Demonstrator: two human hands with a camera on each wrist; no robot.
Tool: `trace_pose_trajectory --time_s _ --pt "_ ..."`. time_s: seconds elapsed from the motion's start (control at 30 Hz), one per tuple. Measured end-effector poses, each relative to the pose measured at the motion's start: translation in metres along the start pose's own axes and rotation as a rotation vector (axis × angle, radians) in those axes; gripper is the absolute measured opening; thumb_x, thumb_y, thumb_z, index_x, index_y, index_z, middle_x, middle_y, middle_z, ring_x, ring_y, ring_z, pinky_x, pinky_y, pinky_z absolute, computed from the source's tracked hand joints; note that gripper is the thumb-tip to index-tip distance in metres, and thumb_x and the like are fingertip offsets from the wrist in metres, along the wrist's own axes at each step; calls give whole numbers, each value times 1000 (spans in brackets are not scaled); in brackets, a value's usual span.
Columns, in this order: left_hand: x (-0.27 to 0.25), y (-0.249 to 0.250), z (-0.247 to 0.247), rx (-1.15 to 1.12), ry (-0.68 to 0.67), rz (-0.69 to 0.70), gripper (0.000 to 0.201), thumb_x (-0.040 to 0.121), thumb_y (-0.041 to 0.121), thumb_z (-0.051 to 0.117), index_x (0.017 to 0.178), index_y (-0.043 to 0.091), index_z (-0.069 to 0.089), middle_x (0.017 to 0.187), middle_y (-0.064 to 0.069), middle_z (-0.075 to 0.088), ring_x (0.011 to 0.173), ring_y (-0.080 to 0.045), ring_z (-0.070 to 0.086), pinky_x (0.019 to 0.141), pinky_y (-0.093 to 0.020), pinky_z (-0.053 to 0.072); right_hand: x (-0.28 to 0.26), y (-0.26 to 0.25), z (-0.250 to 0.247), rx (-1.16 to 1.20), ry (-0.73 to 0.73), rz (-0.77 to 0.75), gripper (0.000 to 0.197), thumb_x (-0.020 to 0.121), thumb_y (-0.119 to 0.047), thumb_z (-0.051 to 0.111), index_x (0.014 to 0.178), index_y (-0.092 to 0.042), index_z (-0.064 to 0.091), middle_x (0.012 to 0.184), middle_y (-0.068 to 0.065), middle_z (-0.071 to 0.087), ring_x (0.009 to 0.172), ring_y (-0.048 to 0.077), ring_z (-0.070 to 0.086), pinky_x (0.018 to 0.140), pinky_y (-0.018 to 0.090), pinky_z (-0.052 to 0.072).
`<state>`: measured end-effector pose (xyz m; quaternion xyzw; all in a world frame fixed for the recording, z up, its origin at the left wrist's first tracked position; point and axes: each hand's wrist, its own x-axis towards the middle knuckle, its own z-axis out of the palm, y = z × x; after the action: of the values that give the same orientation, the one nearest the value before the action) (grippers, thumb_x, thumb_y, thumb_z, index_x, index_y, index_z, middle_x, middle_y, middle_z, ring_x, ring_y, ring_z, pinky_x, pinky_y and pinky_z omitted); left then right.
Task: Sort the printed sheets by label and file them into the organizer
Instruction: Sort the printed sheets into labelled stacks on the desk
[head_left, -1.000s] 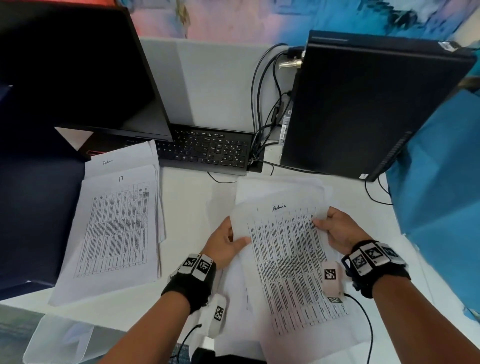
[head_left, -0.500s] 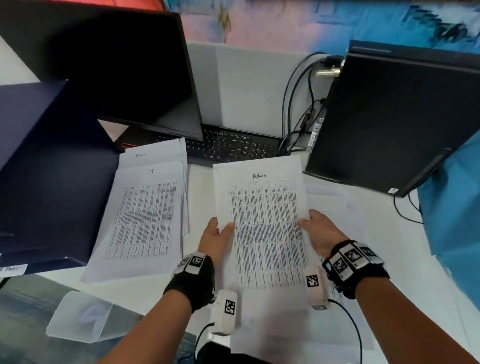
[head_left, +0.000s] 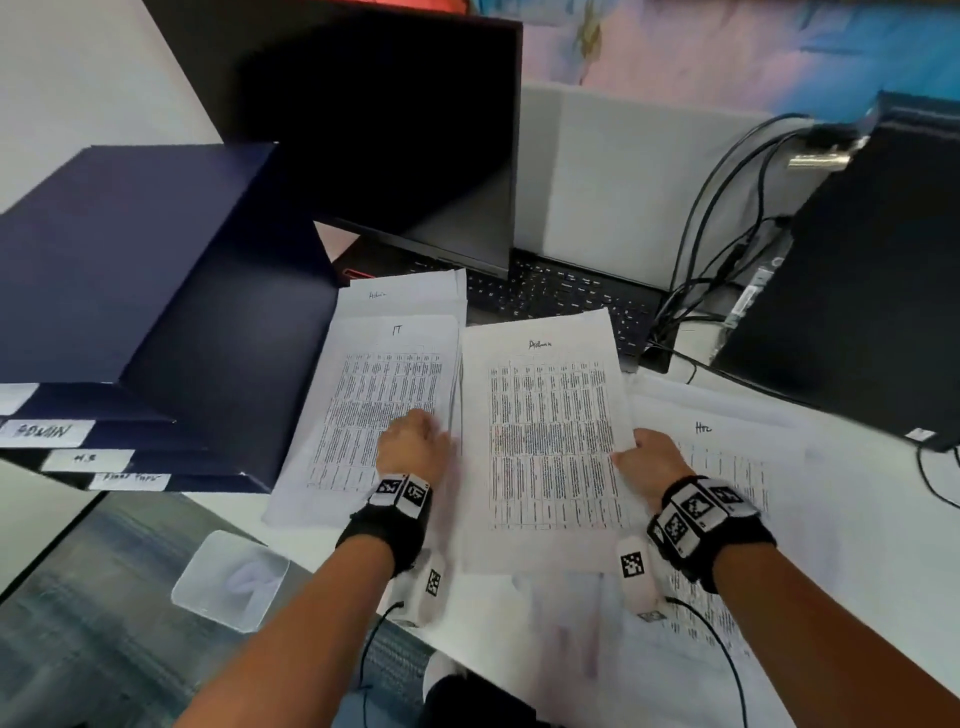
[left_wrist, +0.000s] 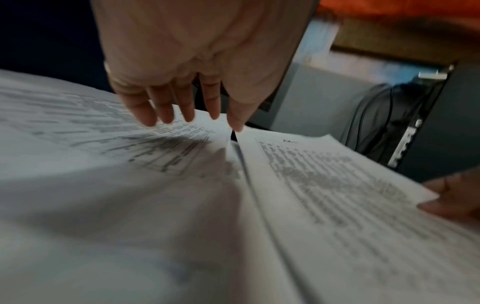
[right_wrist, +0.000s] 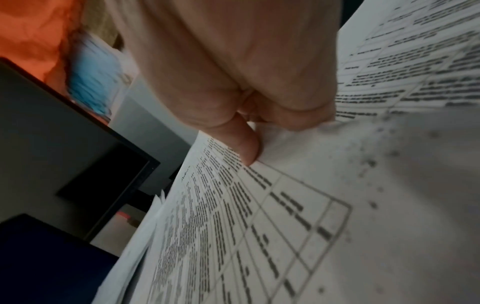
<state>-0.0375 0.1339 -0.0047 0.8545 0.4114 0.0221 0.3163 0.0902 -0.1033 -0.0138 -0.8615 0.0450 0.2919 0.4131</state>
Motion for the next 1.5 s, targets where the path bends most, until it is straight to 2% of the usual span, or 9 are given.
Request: trace_pose_trajectory --time_s 0.1,0.27,0.47,0.63,0.9,1.03,1.13,1.3,1.5 --pt "6 -12 -2 247 -70 -78 58 80 52 62 126 19 47 133 -8 45 123 -29 41 98 -46 41 10 5 5 -116 10 33 20 86 0 50 104 3 59 106 18 64 97 32 61 80 33 50" --pt "12 -12 6 514 -135 -68 101 70 74 56 141 11 23 143 -14 34 130 -32 35 99 -50 40 12 9 5 -215 -39 85 23 92 -8 50 113 2 51 104 12 57 88 25 56 73 26 42" --pt "24 0 14 575 -127 -104 85 74 70 53 132 12 30 128 -13 42 116 -31 44 86 -46 46 2 0 2 -271 -26 105 40 96 -12 49 132 5 43 133 19 49 122 31 49 96 27 40" --pt "35 8 23 640 -178 -99 85 76 71 47 132 10 29 129 -18 42 118 -36 43 86 -53 49 6 5 8 -227 16 93 37 89 -9 57 123 2 53 121 24 59 112 38 57 94 42 49" --pt "44 18 14 705 -270 62 43 91 32 47 123 3 41 117 -20 53 102 -32 58 87 -42 52 9 5 6 -232 11 125 41 88 -9 56 128 1 49 126 25 56 116 40 54 96 43 47" --pt "47 16 2 528 -281 146 56 93 10 43 142 13 17 111 -18 57 95 -31 62 82 -40 52 8 5 3 -221 -33 164 53 97 -16 50 143 2 32 148 17 37 132 30 40 108 30 31" --pt "48 12 -13 490 -320 217 75 94 2 39 150 25 -6 131 -24 44 104 -36 59 90 -45 50 9 4 0 -182 -43 148 48 96 -18 52 137 4 39 141 16 44 116 27 47 98 28 35" --pt "47 0 -33 266 -284 82 46 92 2 41 137 10 40 125 -15 55 110 -30 58 93 -36 49 24 11 -2 -102 -68 143 59 92 -24 57 142 -1 35 147 12 41 132 30 41 111 42 33" --pt "39 -23 -67 13 -159 21 53 87 2 45 137 19 45 129 -12 58 111 -29 58 90 -27 45 30 -12 20 33 -70 95 35 86 6 56 121 8 53 124 30 57 116 44 55 97 47 47"
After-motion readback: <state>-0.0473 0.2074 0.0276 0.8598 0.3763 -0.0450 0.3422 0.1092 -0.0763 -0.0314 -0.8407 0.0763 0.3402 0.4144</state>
